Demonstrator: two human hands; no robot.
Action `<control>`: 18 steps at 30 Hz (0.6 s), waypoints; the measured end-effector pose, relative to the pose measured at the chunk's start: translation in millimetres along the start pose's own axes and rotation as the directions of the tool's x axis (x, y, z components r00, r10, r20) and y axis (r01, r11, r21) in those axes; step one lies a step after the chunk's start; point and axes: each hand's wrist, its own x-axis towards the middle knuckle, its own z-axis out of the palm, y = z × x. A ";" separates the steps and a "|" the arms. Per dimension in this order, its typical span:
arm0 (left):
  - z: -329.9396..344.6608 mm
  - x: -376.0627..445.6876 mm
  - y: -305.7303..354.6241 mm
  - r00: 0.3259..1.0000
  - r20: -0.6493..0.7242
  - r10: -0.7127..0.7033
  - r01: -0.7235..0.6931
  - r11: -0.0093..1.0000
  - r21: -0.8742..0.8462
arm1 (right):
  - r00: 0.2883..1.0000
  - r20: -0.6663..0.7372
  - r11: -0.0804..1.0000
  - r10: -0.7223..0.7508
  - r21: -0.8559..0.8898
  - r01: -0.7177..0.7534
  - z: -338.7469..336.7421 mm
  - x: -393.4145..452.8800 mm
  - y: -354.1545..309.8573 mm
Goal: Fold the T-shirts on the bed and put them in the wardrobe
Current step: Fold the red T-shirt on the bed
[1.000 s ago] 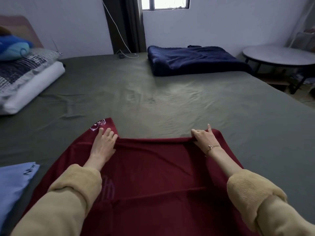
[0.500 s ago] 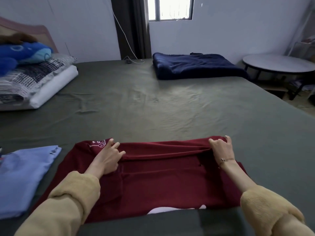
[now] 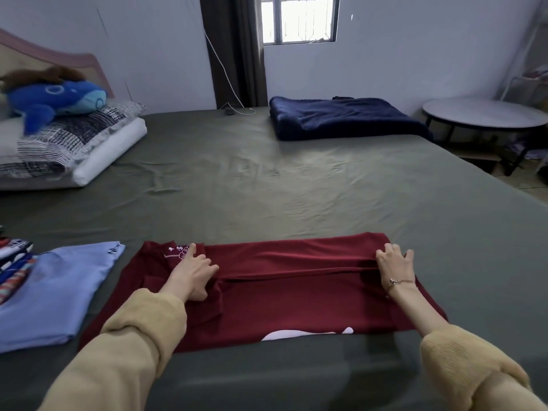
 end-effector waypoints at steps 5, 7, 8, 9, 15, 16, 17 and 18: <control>-4.3 14.8 21.7 0.997 -0.078 -0.027 0.008 0.972 -0.234 | 0.981 -0.082 0.948 -0.178 0.252 0.193 -1.3 -0.6 -19.2; -8.2 24.1 34.2 0.990 -0.137 -0.027 -0.038 0.891 -0.452 | 0.981 0.022 0.848 -0.193 0.506 0.155 -0.2 -1.2 -27.0; -10.0 28.8 39.9 0.985 -0.170 -0.042 -0.059 0.834 -0.549 | 0.982 0.046 0.789 -0.183 0.602 0.119 -1.4 -0.3 -30.2; -11.5 33.1 45.1 0.978 -0.199 -0.065 -0.075 0.780 -0.621 | 0.985 0.034 0.743 -0.167 0.662 0.103 0.0 2.1 -33.0; -15.7 57.6 63.5 0.981 -0.170 -0.095 -0.069 0.647 -0.760 | 0.969 0.123 0.831 -0.214 0.544 0.114 2.7 22.7 -35.9; -15.0 60.1 65.3 0.987 -0.148 -0.065 -0.067 0.671 -0.738 | 0.953 0.182 0.851 -0.243 0.512 0.119 4.8 25.2 -35.0; -13.8 62.1 66.9 0.992 -0.121 -0.033 -0.065 0.690 -0.721 | 0.935 0.242 0.866 -0.258 0.488 0.113 7.1 26.3 -33.4; -11.8 64.2 68.6 0.996 -0.090 -0.005 -0.061 0.699 -0.712 | 0.923 0.285 0.873 -0.259 0.478 0.097 9.4 27.5 -31.3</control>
